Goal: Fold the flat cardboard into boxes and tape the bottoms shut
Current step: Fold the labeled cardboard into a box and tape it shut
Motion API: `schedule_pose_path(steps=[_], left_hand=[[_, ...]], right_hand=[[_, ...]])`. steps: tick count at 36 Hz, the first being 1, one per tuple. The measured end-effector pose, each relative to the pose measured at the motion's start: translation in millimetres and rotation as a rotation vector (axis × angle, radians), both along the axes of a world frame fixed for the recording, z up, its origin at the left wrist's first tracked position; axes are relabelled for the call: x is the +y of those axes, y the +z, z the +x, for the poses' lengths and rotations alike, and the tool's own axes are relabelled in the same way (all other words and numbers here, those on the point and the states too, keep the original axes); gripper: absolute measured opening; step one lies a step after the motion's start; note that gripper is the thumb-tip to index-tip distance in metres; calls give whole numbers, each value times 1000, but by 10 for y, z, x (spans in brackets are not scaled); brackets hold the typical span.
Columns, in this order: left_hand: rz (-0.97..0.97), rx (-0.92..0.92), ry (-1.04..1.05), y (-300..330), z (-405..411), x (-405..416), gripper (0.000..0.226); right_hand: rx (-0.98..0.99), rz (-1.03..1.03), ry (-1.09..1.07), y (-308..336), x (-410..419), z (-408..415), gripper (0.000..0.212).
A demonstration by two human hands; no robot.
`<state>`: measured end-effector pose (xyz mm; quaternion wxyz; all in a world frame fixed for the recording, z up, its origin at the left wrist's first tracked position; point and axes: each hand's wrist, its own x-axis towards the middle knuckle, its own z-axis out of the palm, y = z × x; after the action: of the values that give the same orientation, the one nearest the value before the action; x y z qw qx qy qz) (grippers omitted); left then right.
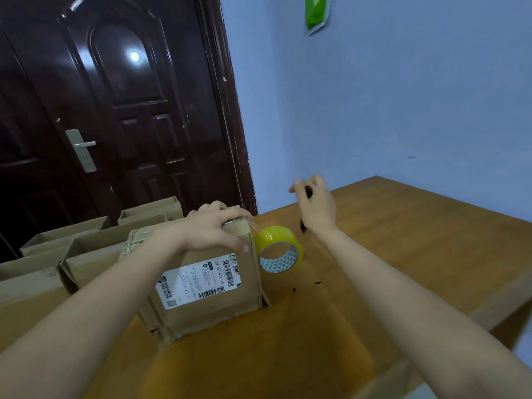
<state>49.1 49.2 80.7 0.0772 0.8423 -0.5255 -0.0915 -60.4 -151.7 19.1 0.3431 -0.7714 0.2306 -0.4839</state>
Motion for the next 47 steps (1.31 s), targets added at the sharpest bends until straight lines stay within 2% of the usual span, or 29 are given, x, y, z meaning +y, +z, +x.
schedule_pose_path(steps=[3,7,10,13,16,25,34,47], left_hand=[[-4,-4,-1,-7,4,1,79],[-9,-11,-6,-19,18,1,78],[-14,-10,-9,-29,24,-2,79],[-20,-9,-12,-31,31,-3,81],[-24,-9,-7,-35,35,-3,82],[-26,-9,10,-33,20,3,84],[-21,-18,11,-28,-2,4,85],[-19,-23,-3,-21,-11,7,82]], right_hand=[[-176,115,-72,201,57,-26,46],[-403,507,139,342,108,-22,58],[-413,614,232,300,177,-39,51],[-387,616,231,220,257,-46,44],[-352,621,202,145,343,-51,46],[-412,608,231,74,543,-60,43],[-353,629,253,72,601,-60,42],[-368,699,254,179,431,-165,49]])
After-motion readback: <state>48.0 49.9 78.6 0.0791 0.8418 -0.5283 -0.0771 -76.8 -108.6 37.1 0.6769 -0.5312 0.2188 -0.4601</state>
